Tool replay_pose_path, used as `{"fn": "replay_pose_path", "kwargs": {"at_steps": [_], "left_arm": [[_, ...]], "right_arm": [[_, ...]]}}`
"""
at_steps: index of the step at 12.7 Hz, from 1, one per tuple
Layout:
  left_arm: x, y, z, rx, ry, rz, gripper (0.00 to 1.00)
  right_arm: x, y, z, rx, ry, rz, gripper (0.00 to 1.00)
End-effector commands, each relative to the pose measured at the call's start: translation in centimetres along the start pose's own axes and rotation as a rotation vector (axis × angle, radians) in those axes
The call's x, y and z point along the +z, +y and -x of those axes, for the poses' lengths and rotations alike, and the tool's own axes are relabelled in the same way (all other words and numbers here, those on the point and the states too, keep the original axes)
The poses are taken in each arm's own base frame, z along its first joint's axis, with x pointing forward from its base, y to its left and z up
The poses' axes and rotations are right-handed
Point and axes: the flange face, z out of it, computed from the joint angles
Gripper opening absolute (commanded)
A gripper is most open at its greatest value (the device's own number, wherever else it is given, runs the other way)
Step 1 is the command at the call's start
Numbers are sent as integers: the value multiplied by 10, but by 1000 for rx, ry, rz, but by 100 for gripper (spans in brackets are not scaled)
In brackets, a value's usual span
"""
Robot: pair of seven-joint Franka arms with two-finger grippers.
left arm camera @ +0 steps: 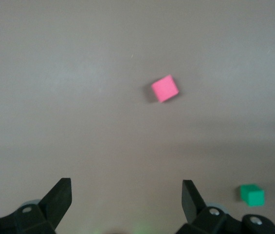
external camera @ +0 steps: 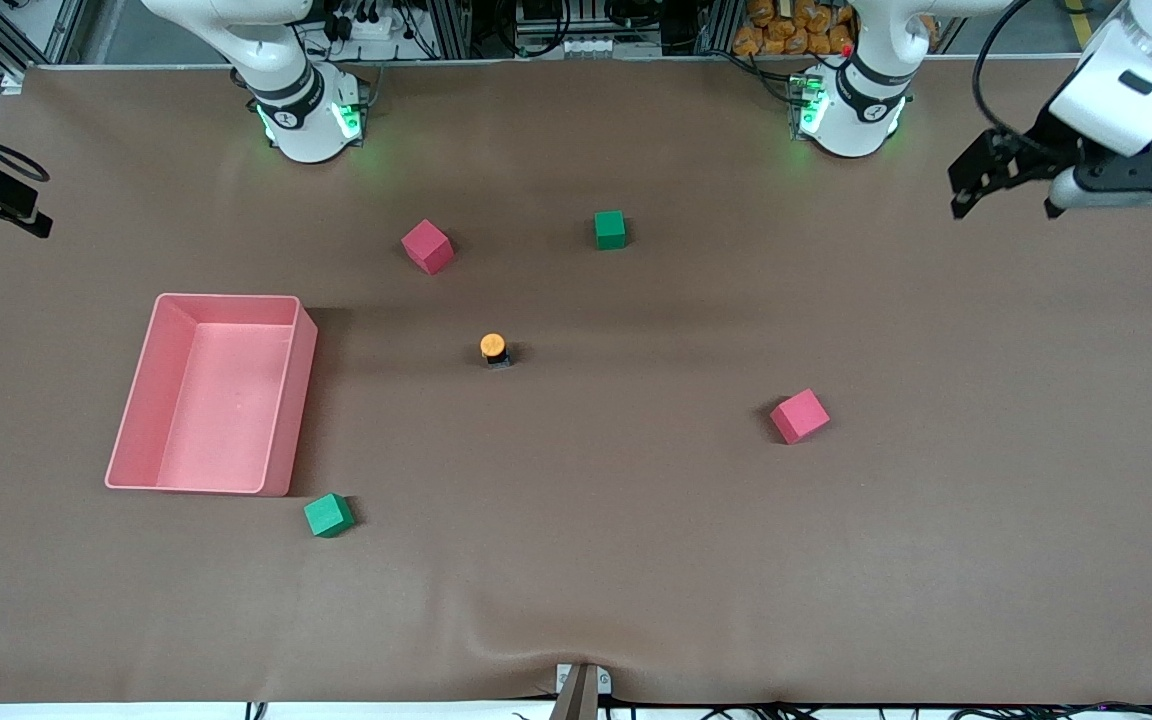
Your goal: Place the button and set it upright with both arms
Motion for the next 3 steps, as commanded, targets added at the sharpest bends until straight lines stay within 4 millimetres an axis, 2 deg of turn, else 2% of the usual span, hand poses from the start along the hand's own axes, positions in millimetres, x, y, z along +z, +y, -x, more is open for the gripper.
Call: {"fn": "replay_pose_path", "kwargs": {"at_steps": [1,2,3], "left_arm": [[-6,-13,9,13,-5,13,100],[-15,-16,6,19,14,9,100],[-14,-23,6,10,7,7,100]], "right_arm": [[-5,1,-1,-5,4,11,100],[-5,1,-1,-5,4,11,100],[-5,1,-1,-5,4,13,100]]}}
